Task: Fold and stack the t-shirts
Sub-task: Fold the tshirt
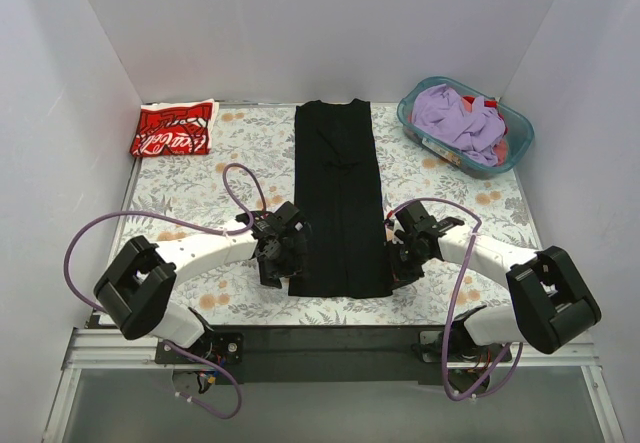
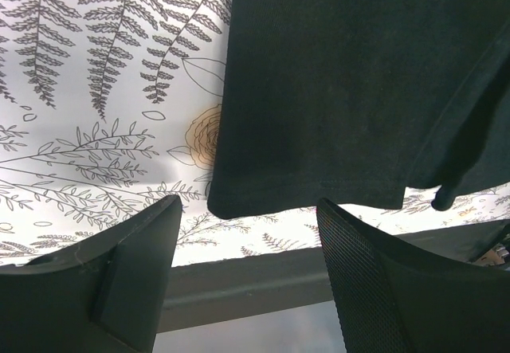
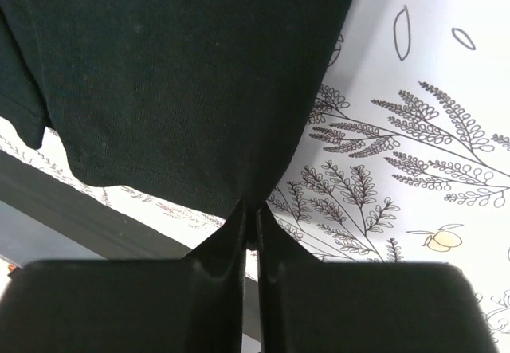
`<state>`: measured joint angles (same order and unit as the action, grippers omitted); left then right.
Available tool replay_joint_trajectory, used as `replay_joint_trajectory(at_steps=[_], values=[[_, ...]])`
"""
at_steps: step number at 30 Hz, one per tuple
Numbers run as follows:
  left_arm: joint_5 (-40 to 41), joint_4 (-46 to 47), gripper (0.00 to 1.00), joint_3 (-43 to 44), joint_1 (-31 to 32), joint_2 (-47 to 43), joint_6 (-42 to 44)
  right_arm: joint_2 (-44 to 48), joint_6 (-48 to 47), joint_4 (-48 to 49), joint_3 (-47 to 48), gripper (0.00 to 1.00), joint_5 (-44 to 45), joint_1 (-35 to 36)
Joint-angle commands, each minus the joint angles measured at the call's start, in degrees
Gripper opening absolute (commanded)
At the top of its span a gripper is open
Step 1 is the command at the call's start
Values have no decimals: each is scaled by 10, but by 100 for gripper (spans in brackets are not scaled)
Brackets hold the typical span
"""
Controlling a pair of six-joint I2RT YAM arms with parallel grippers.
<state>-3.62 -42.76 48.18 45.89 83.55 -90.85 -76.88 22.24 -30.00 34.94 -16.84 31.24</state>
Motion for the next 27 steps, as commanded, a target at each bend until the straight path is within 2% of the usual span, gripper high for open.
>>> replay_joint_trajectory(at_steps=[1,6,11,27], values=[[-12,8,67,-2,3,3,-4,-12,-7,-1,-13,4,21,7],[-15,8,59,0,3,9,-4,-11,-11,0,-15,2,20,8],[-11,0,43,7,6,26,-5,-12,-12,0,-14,1,18,8],[-4,-37,28,31,22,94,1,-13,-17,2,-9,1,15,8]])
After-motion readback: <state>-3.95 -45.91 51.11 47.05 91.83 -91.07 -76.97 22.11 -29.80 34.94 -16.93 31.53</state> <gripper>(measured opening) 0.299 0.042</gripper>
